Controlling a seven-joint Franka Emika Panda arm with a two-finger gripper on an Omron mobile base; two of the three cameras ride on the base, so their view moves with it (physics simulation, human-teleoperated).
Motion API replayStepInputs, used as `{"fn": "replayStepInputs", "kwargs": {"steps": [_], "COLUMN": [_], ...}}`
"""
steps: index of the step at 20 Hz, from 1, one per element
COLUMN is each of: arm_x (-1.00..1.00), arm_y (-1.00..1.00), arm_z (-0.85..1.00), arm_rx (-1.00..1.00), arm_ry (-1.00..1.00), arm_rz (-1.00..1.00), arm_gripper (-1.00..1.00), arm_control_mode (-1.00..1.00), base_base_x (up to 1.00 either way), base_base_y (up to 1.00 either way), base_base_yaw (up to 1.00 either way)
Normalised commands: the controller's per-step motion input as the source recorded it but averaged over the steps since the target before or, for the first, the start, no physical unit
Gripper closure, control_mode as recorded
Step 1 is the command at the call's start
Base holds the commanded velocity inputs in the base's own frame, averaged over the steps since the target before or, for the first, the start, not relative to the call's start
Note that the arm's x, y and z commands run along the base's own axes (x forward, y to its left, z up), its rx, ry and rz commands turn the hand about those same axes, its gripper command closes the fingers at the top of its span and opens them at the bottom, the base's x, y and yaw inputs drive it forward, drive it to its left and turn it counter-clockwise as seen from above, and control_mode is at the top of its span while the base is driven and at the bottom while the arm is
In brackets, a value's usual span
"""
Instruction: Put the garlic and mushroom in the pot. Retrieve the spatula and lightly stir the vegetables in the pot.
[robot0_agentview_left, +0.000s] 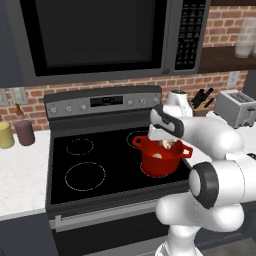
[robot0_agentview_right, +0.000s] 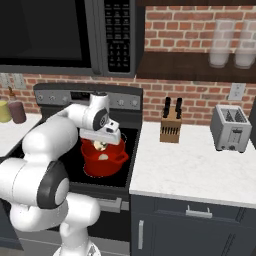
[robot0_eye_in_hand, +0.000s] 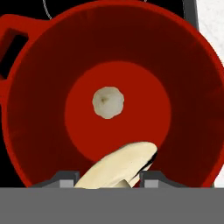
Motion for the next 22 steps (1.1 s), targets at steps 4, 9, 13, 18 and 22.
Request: {"fn": "replayStepInputs", "kwargs": {"steps": [4, 9, 13, 18, 22], "arm_x": [0.18, 0.14, 0.08, 0.06, 0.00], "arm_y": [0.00, 0.00, 0.00, 0.00, -0.01], "arm_z": [-0.23, -0.27, -0.23, -0.10, 0.01], "arm_rx": [0.00, 0.00, 0.00, 0.00, 0.00], "arm_ry": [0.01, 0.00, 0.00, 0.00, 0.00], "arm_rz": [0.00, 0.00, 0.00, 0.00, 0.00], "arm_gripper": [1.00, 1.00, -1.00, -1.00, -1.00], "arm_control_mode": [-1.00, -1.00, -1.00, -1.00, -1.00], "base_base_x": [0.00, 0.00, 0.00, 0.00, 0.00], "base_base_y": [0.00, 0.00, 0.00, 0.00, 0.00], "base_base_yaw": [0.00, 0.00, 0.00, 0.00, 0.00]}}
